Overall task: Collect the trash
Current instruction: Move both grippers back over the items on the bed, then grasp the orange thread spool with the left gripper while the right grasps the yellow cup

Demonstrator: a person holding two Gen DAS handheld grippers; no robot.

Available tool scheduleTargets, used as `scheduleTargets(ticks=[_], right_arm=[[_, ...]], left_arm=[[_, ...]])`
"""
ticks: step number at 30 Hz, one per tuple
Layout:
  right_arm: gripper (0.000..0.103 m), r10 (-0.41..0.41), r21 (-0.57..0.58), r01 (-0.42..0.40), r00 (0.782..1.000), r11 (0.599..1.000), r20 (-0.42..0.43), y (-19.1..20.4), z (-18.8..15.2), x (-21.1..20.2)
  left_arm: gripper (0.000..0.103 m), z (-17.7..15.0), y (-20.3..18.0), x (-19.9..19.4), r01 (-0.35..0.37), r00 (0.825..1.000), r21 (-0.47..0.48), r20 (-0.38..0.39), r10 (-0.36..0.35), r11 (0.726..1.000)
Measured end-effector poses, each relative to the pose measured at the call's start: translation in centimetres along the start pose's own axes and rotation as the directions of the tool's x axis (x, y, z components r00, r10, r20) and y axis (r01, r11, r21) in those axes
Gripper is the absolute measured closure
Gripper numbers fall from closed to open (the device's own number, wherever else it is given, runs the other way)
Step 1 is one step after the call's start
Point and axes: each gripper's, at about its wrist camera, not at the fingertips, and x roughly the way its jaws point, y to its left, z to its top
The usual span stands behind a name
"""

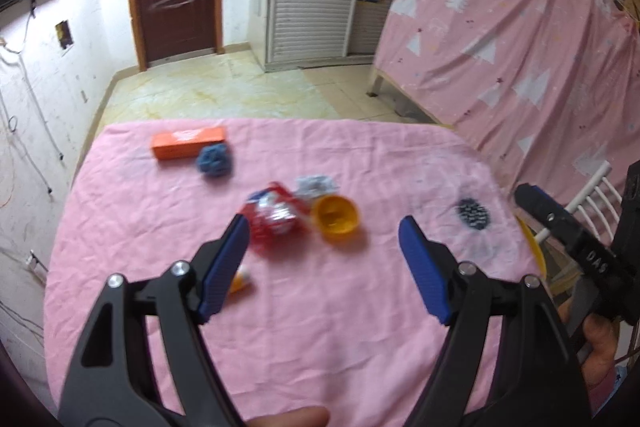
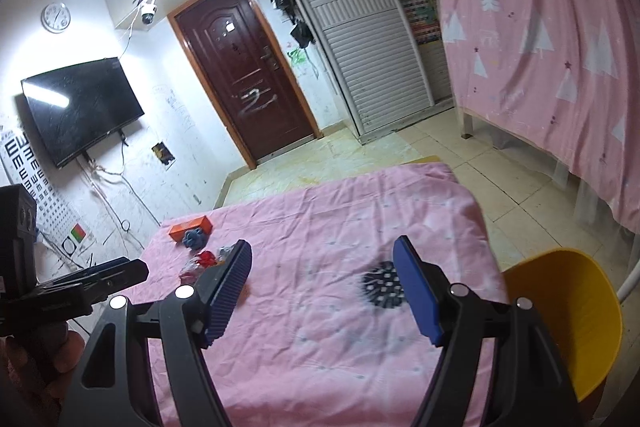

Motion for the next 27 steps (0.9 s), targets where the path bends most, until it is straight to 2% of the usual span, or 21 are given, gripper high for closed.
scheduleTargets(ticks=[8,19,22,27], right_arm=[[0.036,0.011,-0.051,-0.014,0.999,0.999,-0.051,2.9,-0.4,2.3],[0.034,0.029,-0.158,-0.054,0.987,0.986,-0.160,7.0,-1.8,5.7],[0.034,0.031,-0.176,-0.063,0.983,0.982,-0.182,7.8,-2.2,6.5],[0.033,0.027,-0.204,-0.074,0.975,0.976,-0.222,9.0,-2.8,8.0]], left_arm=[[0.030,-1.3,3.9,0.7,-0.036,0.999,-0.021,-0.036,0.035,0.999],[0.030,-2.9,5.8,2.9,-0.054,0.993,0.072,-0.097,0.060,0.996],[0.035,-3.0,6.4,3.6,-0.057,0.992,0.072,-0.110,0.064,0.996],[0.051,-3.5,6.9,4.9,-0.056,0.987,0.080,-0.143,0.067,0.995]])
